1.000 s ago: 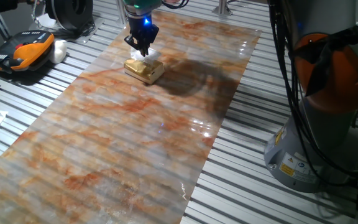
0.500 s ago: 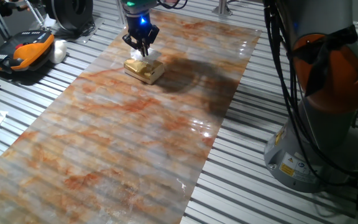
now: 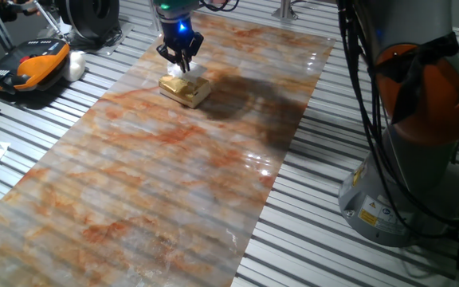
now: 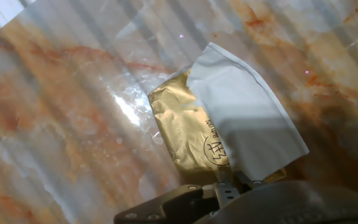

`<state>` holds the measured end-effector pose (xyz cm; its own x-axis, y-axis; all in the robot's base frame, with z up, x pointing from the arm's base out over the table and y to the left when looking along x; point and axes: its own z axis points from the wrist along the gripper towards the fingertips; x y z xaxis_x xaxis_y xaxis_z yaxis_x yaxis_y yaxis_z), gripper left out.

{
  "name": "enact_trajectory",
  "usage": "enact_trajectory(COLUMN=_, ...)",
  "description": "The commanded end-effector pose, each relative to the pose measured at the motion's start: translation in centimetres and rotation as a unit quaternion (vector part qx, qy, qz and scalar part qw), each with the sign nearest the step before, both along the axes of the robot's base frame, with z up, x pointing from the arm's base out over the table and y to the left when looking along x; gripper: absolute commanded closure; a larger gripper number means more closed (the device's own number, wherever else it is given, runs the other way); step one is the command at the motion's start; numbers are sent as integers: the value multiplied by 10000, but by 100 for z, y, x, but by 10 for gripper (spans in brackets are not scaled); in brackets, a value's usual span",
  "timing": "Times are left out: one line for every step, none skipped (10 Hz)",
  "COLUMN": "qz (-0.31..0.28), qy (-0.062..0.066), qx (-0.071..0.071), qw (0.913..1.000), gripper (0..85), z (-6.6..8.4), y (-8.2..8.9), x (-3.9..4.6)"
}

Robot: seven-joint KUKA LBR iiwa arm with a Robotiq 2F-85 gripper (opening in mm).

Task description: Pull out a napkin

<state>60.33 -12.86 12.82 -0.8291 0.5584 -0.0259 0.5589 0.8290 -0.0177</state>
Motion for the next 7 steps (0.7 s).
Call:
enact_trajectory(qz=-9, qy=1, qx=40, qw=10000, gripper=680, z=0, y=-1, x=1)
enact_trajectory(qz=-1, qy=0, qx=58, qw=10000, gripper=680, z=0, y=-1, x=1)
enact_trajectory(qz=7, qy=10, qx=74, qw=10000, gripper=680, z=0, y=-1, x=1)
enact_trajectory(qz=7, qy=16, qx=68, qw=10000, gripper=680, z=0, y=-1, x=1)
enact_trajectory(qz=6, qy=18, qx=42, qw=10000, gripper=680, z=-1, y=-1, x=1)
enact_trajectory(qz=-2, qy=10, qx=0, qw=10000, gripper=680, z=-5, y=-6, x=2)
enact_trajectory(qz=21, qy=6, qx=-12, qw=10000, gripper=680, z=-14, y=-29, x=1)
